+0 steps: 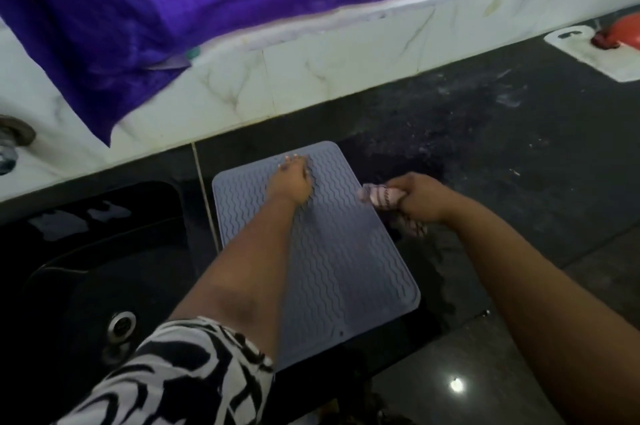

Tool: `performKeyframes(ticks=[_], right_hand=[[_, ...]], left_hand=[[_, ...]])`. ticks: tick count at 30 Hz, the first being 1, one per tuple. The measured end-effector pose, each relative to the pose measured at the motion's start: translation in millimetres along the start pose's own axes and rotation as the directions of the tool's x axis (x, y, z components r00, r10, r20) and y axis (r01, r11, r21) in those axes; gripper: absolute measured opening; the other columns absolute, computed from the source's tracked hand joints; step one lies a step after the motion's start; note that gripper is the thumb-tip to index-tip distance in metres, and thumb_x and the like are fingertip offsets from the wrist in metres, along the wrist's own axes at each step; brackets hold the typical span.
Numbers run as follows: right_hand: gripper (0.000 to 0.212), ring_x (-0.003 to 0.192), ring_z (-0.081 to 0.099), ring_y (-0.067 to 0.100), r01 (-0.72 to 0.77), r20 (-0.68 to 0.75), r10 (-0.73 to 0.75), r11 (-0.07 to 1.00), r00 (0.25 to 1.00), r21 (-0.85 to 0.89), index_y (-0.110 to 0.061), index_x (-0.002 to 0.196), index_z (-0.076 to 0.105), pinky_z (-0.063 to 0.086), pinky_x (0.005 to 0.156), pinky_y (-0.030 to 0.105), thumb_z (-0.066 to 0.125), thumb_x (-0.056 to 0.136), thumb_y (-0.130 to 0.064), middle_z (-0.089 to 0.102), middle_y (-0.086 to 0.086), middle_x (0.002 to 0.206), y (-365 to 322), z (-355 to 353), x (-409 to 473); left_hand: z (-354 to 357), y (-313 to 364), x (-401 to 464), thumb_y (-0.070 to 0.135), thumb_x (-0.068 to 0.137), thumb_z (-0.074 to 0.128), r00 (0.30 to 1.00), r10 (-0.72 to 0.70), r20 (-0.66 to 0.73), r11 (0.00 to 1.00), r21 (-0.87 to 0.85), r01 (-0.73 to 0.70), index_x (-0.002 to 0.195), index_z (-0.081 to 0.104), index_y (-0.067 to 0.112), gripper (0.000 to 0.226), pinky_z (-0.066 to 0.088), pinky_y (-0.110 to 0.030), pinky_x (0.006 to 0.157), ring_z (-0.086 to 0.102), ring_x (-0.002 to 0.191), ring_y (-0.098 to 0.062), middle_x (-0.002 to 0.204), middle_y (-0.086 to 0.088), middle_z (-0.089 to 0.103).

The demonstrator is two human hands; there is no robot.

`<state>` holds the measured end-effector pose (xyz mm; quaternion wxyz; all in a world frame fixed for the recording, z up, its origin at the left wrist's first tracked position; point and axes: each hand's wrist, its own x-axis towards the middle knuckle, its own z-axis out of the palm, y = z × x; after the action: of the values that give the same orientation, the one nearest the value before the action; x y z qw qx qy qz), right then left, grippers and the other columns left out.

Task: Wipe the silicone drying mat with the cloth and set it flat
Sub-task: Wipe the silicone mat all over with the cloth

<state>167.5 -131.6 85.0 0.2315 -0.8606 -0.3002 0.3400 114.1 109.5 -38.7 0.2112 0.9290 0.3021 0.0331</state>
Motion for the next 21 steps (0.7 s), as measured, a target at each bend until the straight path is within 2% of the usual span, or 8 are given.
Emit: performKeyframes(ticks=[1,3,6,8,11,14,18,21], right_hand=[[0.020,0.094,0.062,0.026,0.021,-0.060,-0.023,1.000,0.998,-0.023,-0.015,0.103,0.069,0.046,0.078,0.031,0.050,0.093,-0.016,0.067,0.009,0.101,-9,-2,23],[0.021,0.093,0.062,0.029,0.078,-0.117,-0.084,0.995,0.990,-0.056,-0.011,0.098,0.067,0.048,0.078,0.035,0.051,0.095,-0.023,0.068,0.016,0.102,-34,-8,73],[0.034,0.112,0.061,0.028,0.165,-0.150,-0.211,0.948,0.966,-0.271,-0.012,0.122,0.064,0.046,0.094,0.032,0.058,0.091,-0.025,0.066,0.013,0.122,-63,-8,153],[0.046,0.124,0.053,0.029,0.128,-0.091,-0.176,0.914,0.980,-0.385,-0.018,0.135,0.053,0.042,0.105,0.036,0.057,0.090,-0.025,0.057,0.010,0.135,-67,9,200],[0.056,0.140,0.031,0.034,0.073,-0.001,-0.091,0.804,0.996,-0.590,-0.020,0.148,0.032,0.030,0.114,0.046,0.045,0.095,-0.033,0.031,0.011,0.155,-51,45,231],[0.055,0.147,0.015,0.034,0.134,-0.003,-0.167,0.803,0.986,-0.581,-0.019,0.152,0.024,0.019,0.120,0.044,0.036,0.100,-0.032,0.016,0.010,0.161,-34,57,224],[0.059,0.145,0.019,0.038,0.013,-0.007,-0.018,0.902,1.000,-0.432,-0.014,0.149,0.032,0.022,0.118,0.047,0.044,0.097,-0.039,0.023,0.016,0.159,-35,52,187],[0.035,0.126,0.040,0.037,0.036,0.001,-0.041,0.862,0.999,-0.505,-0.017,0.123,0.055,0.036,0.108,0.048,0.048,0.094,-0.035,0.047,0.015,0.134,-29,59,138]], left_hand=[[-1,1,4,0.024,0.101,0.038,1.000,0.011,-0.007,1.000,0.011,-0.011,0.140,0.043,0.011,0.042,0.039,-0.041,0.106,0.048,0.128,-0.031,0.142,-0.016,0.047],[1,6,18,0.024,0.101,0.039,0.998,0.069,0.007,0.996,0.052,-0.069,0.150,0.030,0.010,0.052,0.025,-0.040,0.118,0.030,0.143,-0.030,0.156,-0.015,0.030],[17,5,46,0.029,0.102,0.032,0.993,0.105,0.052,0.980,0.166,-0.113,0.154,0.014,0.008,0.059,0.003,-0.042,0.121,0.007,0.150,-0.028,0.162,-0.013,0.009],[32,-1,53,0.035,0.103,0.021,0.995,0.037,0.092,0.979,0.198,-0.055,0.156,0.005,0.012,0.060,-0.004,-0.043,0.120,0.000,0.151,-0.024,0.163,-0.008,0.002],[47,-8,49,0.036,0.102,0.021,0.999,0.019,0.031,0.982,0.190,-0.025,0.156,0.002,0.018,0.060,-0.009,-0.041,0.121,-0.004,0.150,-0.018,0.164,-0.001,0.001],[44,-8,51,0.033,0.101,0.029,0.999,0.029,0.024,0.990,0.136,-0.032,0.155,0.003,0.020,0.062,-0.004,-0.042,0.122,-0.003,0.150,-0.016,0.164,0.002,-0.001],[50,-13,52,0.036,0.101,0.029,0.999,0.034,0.027,0.988,0.151,-0.038,0.156,0.003,0.016,0.064,-0.004,-0.043,0.122,-0.003,0.150,-0.016,0.164,0.002,-0.003],[48,-9,52,0.031,0.103,0.022,1.000,-0.007,-0.007,0.993,0.114,0.008,0.156,0.009,0.015,0.057,-0.005,-0.043,0.122,0.002,0.150,-0.015,0.164,0.002,0.004]])
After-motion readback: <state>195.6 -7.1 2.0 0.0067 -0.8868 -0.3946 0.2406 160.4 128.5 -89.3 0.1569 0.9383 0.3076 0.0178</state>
